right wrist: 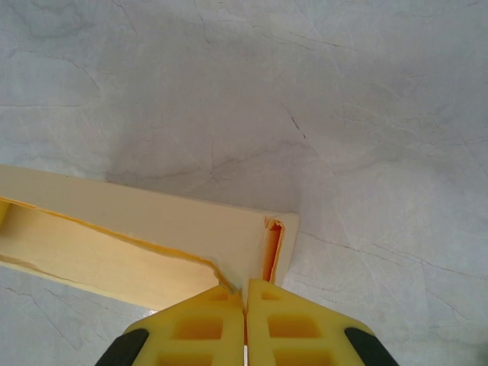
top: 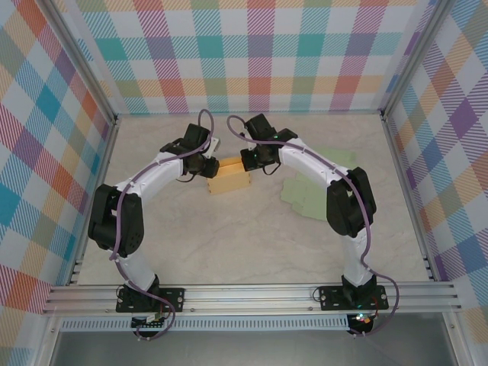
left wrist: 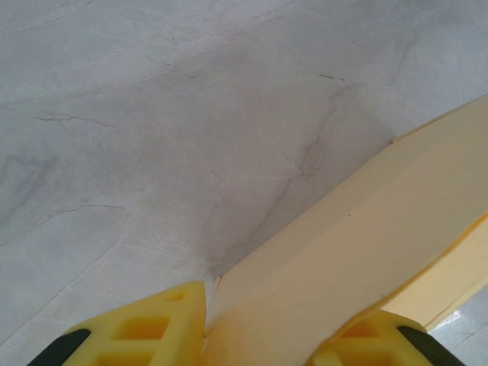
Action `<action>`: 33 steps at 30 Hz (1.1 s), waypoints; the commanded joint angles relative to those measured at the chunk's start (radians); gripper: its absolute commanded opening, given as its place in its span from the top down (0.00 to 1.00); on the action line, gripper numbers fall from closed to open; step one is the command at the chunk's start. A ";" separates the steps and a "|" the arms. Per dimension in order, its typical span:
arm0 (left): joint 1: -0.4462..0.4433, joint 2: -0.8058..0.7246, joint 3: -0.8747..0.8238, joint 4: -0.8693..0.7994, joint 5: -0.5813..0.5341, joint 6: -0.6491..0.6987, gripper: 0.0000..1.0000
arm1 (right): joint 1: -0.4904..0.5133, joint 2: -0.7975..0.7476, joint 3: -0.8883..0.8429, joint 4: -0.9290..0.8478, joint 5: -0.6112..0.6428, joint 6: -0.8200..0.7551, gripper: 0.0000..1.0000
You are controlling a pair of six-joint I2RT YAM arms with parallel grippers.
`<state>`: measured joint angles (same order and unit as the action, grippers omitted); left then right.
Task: Fold the paper box
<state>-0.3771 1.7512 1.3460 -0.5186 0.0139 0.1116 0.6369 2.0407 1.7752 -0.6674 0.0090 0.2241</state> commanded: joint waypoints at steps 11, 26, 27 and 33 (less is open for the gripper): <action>-0.020 -0.054 0.022 -0.050 -0.145 -0.093 0.64 | 0.018 0.014 -0.034 -0.065 0.019 -0.017 0.92; -0.068 -0.047 0.056 -0.108 -0.215 -0.152 0.74 | 0.018 0.023 -0.026 -0.067 0.013 -0.015 0.92; -0.069 -0.044 0.064 -0.112 -0.215 -0.161 0.78 | 0.018 0.024 -0.026 -0.066 0.011 -0.015 0.92; -0.071 -0.025 0.110 -0.131 -0.198 -0.220 0.85 | 0.019 0.029 -0.026 -0.067 0.008 -0.021 0.92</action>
<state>-0.4381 1.7233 1.4075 -0.6357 -0.1963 -0.0578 0.6468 2.0403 1.7668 -0.6655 0.0387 0.2211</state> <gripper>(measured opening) 0.153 0.080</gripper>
